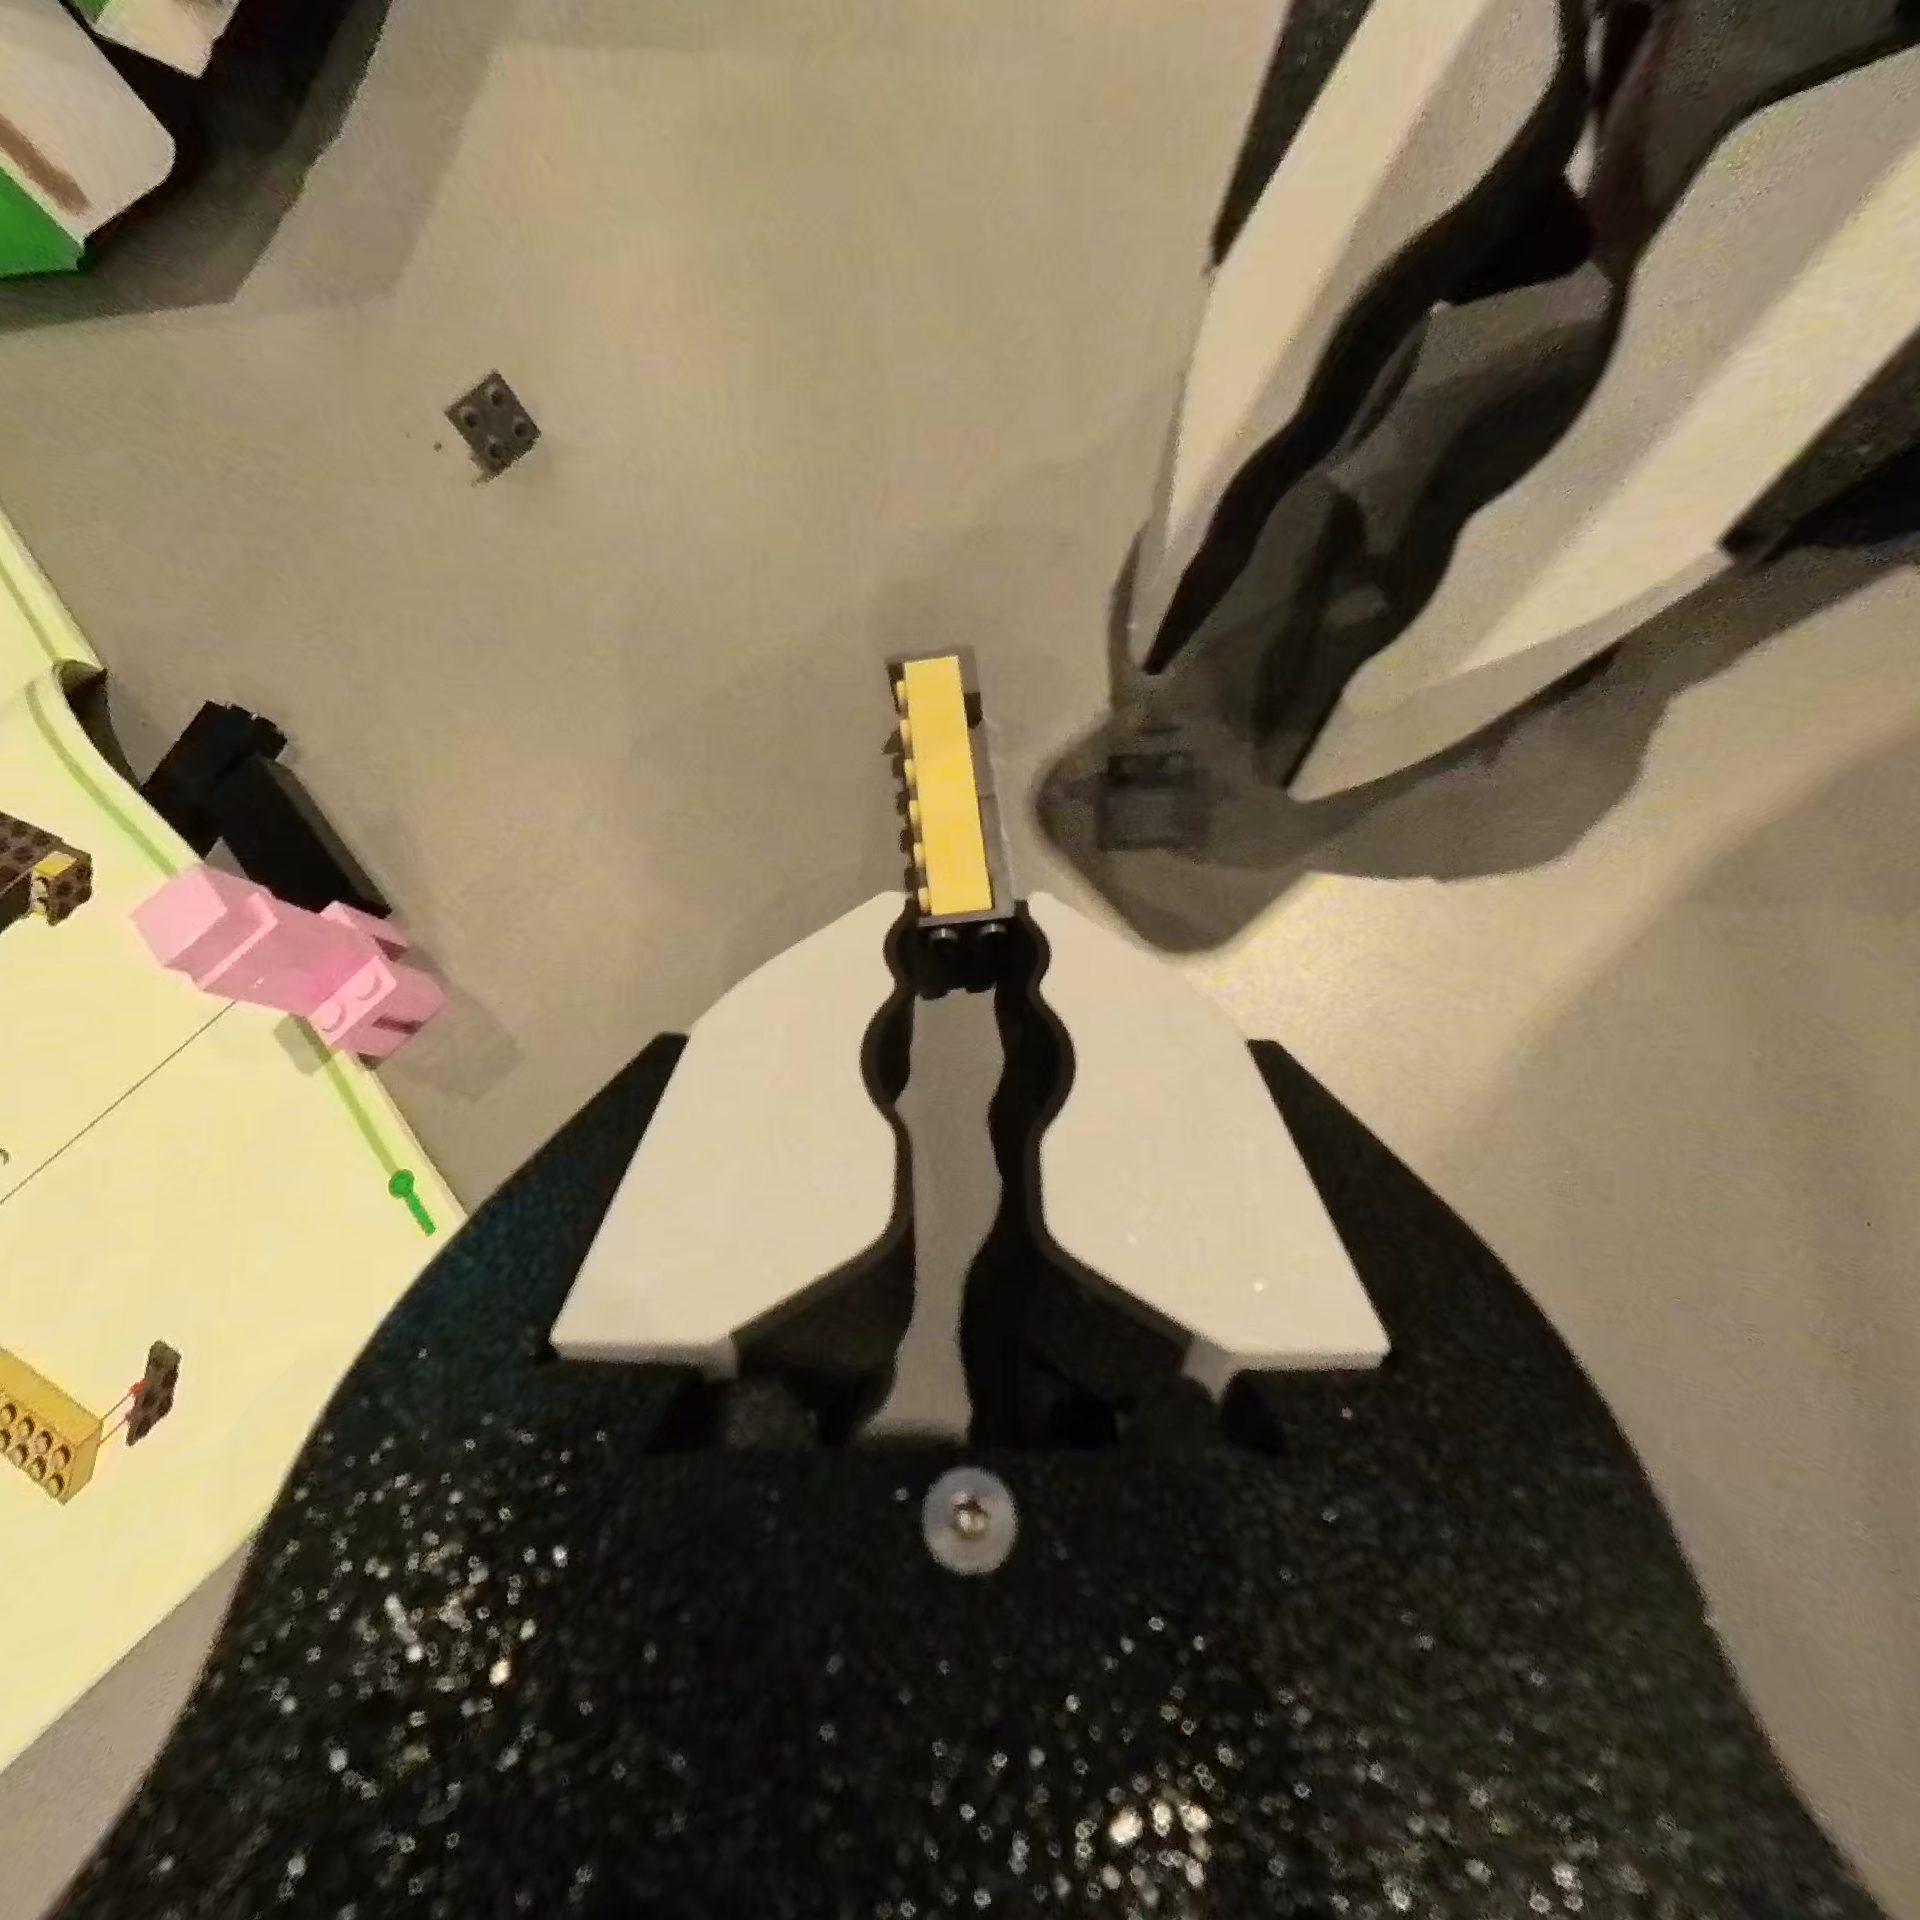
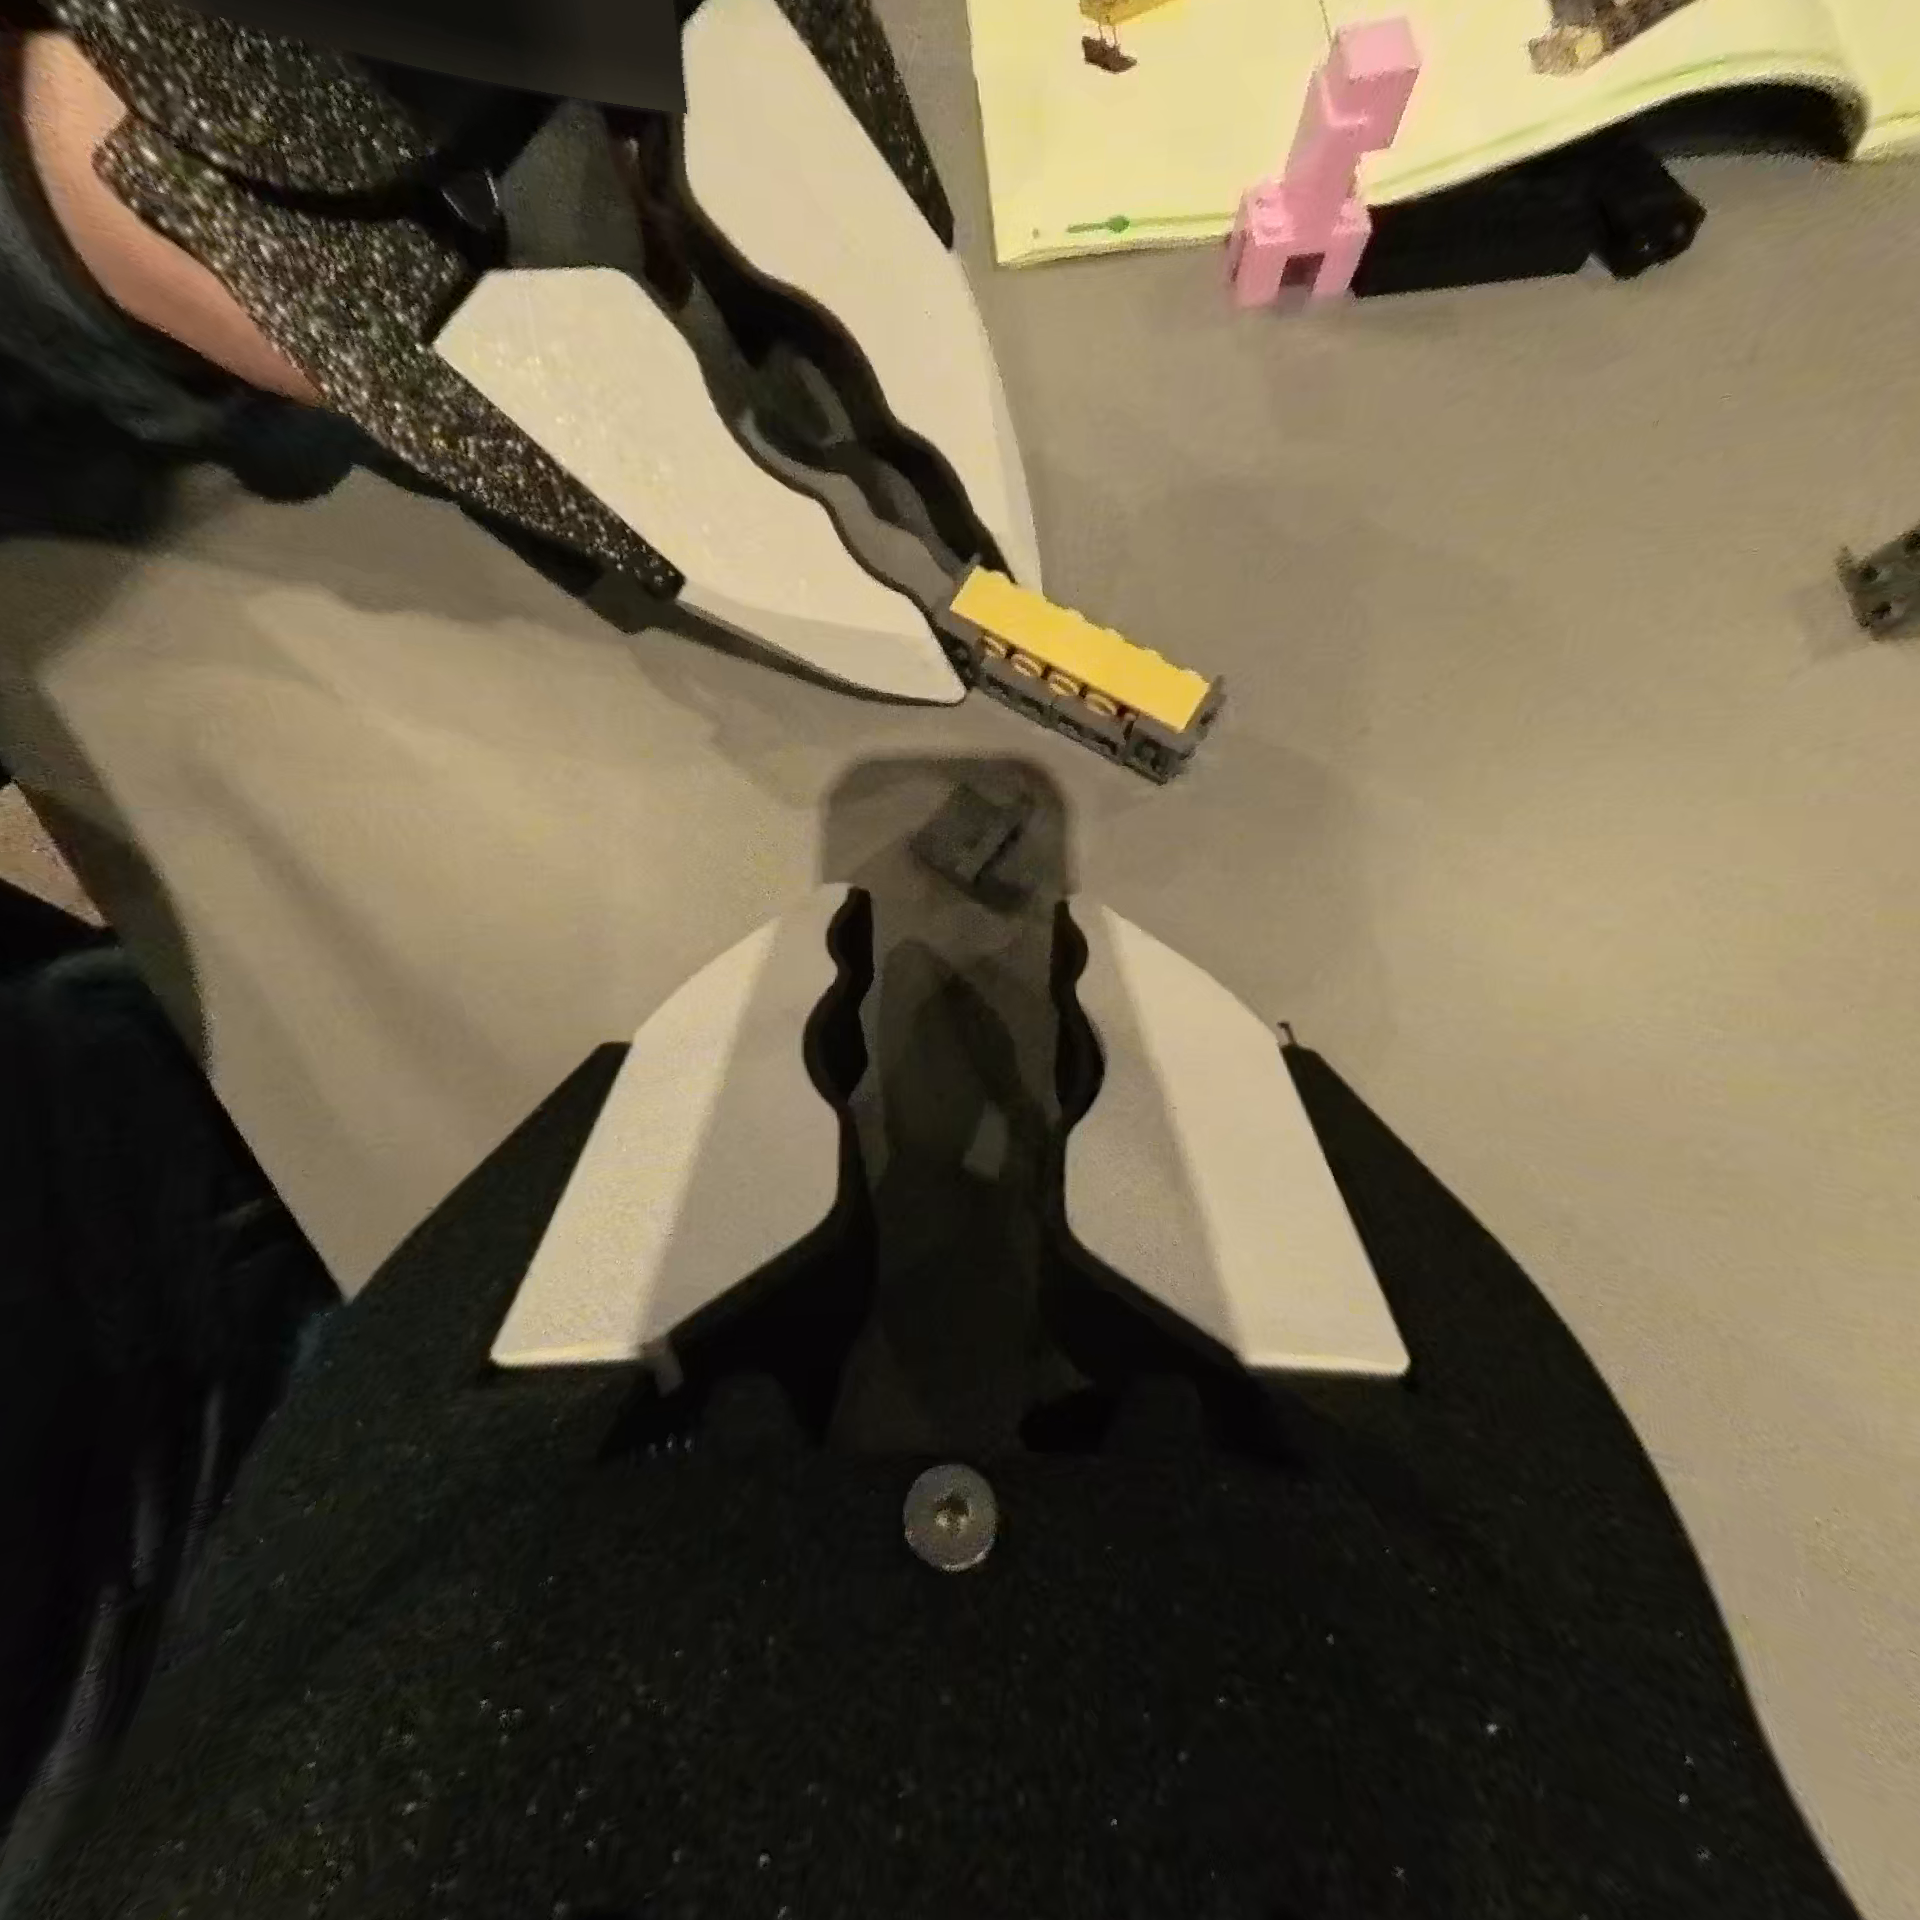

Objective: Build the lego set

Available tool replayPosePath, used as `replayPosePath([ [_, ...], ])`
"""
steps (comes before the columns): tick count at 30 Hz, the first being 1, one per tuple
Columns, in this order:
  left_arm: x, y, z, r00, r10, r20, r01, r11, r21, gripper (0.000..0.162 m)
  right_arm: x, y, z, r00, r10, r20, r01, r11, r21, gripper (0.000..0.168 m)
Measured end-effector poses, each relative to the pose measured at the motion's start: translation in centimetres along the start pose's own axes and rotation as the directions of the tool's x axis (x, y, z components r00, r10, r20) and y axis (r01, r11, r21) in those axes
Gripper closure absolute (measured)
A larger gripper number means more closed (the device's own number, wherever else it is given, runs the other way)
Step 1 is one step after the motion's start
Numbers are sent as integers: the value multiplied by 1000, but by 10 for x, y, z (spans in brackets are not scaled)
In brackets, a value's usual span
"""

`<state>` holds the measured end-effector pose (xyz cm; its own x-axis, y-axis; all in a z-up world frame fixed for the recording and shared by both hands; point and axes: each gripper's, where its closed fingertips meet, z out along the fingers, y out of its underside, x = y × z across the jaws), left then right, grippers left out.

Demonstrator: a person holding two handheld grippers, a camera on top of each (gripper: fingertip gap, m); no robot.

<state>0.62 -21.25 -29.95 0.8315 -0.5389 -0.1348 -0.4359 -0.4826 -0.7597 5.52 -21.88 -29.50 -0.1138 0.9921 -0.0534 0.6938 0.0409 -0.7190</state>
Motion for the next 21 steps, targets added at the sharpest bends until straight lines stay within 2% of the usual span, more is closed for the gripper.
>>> replayPosePath([
  [2,1,0,-1,1000,19,-12,-19,1000,4,145,-1,-3,3,996,-91,18,91,996,20,136],
  [5,2,2,-4,999,26,-27,-25,1000,9,141,-9,-4,3,959,-250,138,242,968,72,130],
  [9,0,6,-11,998,20,-55,-19,1000,22,131,0,-7,3,919,-313,241,297,950,101,126],
  [13,-2,7,-12,998,23,-67,-21,999,29,130,-1,-5,4,859,-337,385,323,941,104,135],
  [15,-3,8,-11,998,25,-63,-24,999,21,130,1,-3,6,841,-370,395,364,927,92,142],
  [19,-5,7,-12,999,25,-48,-24,999,28,131,1,-4,9,828,-396,396,398,914,83,165],
  [21,-8,7,-14,999,21,-34,-20,999,33,130,0,-5,9,835,-375,402,375,923,82,165],
])
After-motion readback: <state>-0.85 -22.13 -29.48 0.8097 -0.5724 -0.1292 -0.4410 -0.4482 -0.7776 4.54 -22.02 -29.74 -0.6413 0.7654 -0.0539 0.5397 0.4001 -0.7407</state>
